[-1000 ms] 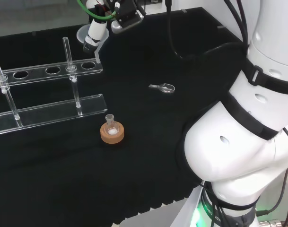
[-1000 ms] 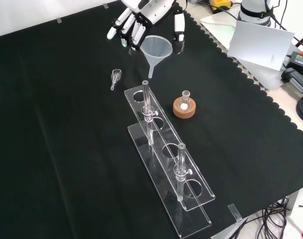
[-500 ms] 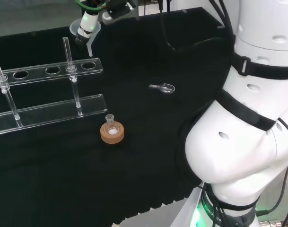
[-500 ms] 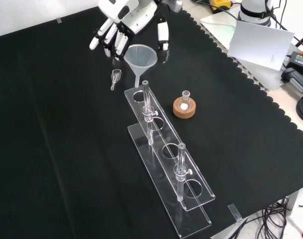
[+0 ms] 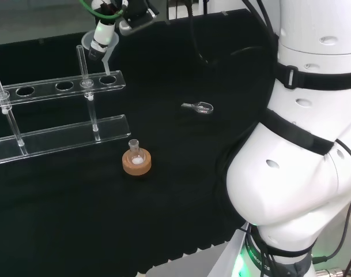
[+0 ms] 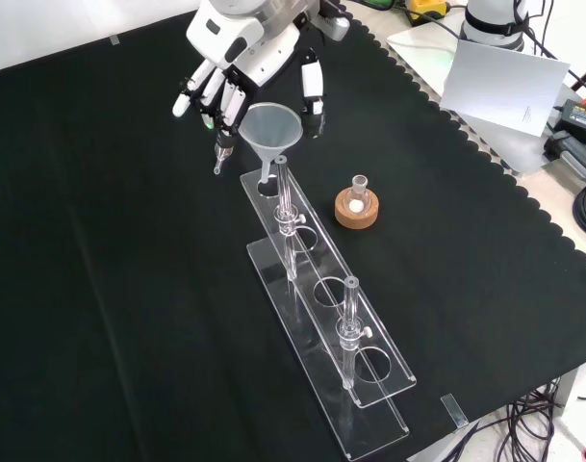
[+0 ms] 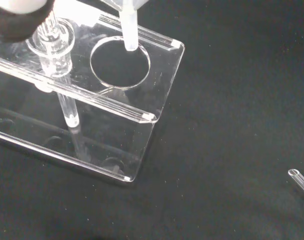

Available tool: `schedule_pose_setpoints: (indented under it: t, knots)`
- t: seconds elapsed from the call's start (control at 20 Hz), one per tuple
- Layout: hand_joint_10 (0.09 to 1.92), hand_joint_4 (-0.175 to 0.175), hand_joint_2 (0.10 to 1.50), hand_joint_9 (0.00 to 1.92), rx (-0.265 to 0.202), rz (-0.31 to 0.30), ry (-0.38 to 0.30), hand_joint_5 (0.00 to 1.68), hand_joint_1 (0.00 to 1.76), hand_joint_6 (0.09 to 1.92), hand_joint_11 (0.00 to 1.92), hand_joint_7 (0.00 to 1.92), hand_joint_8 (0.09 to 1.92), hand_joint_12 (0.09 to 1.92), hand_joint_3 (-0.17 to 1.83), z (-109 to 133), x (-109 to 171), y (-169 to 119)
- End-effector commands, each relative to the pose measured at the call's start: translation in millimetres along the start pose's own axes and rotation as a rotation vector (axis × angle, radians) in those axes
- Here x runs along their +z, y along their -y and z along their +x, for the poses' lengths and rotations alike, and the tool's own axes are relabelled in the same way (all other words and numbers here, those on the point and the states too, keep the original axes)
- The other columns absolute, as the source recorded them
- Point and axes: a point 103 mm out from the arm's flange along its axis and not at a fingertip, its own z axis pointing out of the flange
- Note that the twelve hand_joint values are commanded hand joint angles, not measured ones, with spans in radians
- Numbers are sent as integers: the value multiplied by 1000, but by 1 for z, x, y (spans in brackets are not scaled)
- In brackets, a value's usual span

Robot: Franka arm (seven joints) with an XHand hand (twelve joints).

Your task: Put the funnel back on the funnel stand.

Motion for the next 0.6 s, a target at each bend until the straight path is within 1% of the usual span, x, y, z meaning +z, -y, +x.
schedule_pose_setpoints:
  t: [0.05, 0.35, 0.6]
  knots:
    - [809, -82, 802, 304, 16, 16, 14, 605, 755, 87, 0, 886, 600, 87, 94, -3, 9, -5]
    - [805, -82, 804, 303, 21, 23, 12, 605, 752, 87, 0, 886, 600, 87, 97, -4, 12, -7]
    - [802, -83, 809, 302, 25, 31, -12, 606, 744, 87, 0, 886, 599, 87, 102, -6, 19, -10]
